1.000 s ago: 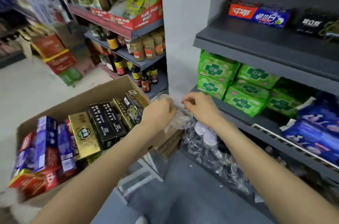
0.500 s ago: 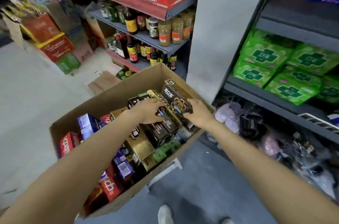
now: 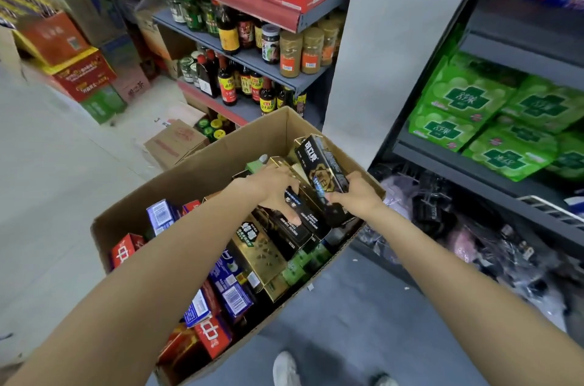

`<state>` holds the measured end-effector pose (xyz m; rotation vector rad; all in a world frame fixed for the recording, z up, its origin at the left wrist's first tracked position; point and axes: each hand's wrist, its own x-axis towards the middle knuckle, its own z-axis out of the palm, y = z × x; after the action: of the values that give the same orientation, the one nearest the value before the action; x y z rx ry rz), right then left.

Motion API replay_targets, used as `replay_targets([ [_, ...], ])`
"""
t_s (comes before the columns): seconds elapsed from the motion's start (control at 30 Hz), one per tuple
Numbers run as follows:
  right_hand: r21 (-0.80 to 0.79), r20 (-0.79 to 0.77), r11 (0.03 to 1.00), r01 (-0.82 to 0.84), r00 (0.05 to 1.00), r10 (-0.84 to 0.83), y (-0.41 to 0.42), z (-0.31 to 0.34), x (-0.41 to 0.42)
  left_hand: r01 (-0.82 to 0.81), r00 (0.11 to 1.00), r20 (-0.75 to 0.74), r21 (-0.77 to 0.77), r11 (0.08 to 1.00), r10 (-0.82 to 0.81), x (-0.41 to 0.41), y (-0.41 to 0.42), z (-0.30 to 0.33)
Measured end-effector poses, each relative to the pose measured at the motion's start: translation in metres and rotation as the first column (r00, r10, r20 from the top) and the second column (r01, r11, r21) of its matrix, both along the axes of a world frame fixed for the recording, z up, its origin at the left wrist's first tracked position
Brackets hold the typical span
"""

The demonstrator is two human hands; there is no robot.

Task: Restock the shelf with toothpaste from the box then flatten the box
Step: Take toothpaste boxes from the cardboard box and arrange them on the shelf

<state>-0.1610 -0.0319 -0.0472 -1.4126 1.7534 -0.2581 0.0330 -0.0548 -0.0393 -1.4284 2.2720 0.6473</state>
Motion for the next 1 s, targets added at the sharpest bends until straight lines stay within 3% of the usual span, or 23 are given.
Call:
replay_targets([
  [0.13,-0.071,0.091,0.990,0.122,0.989,-0.116,0.009,0.018,-0.013,0.008,1.000,-0.013,-0.002,1.000,-0.008,0.000,-0.002,-0.004],
  [0.4,-0.053,0.258,0.964,0.259,0.936,-0.238,0.020,0.031,-0.020,0.076,0.997,-0.007,0.024,0.997,-0.076,-0.007,0.002,0.011],
  [0.57,-0.035,0.353,0.939,0.342,0.883,-0.309,0.024,0.029,-0.024,0.126,0.988,-0.061,-0.176,0.976,-0.139,-0.001,0.006,0.012],
  [0.67,0.019,0.472,0.900,0.435,0.790,-0.392,0.026,0.036,-0.030,-0.031,0.964,-0.261,-0.309,0.950,-0.053,0.006,0.009,0.019],
  [0.8,0.076,0.601,0.851,0.520,0.657,-0.455,0.023,0.054,-0.040,-0.415,0.787,-0.593,-0.308,0.856,0.168,-0.002,0.006,0.042],
  [0.9,0.102,0.690,0.838,0.536,0.569,-0.447,0.017,0.070,-0.049,-0.579,0.540,-0.772,-0.052,0.814,0.335,-0.025,-0.004,0.063],
  [1.0,0.080,0.757,0.839,0.538,0.515,-0.402,0.014,0.091,-0.063,-0.605,0.262,-0.800,0.300,0.738,0.540,-0.058,-0.016,0.085],
])
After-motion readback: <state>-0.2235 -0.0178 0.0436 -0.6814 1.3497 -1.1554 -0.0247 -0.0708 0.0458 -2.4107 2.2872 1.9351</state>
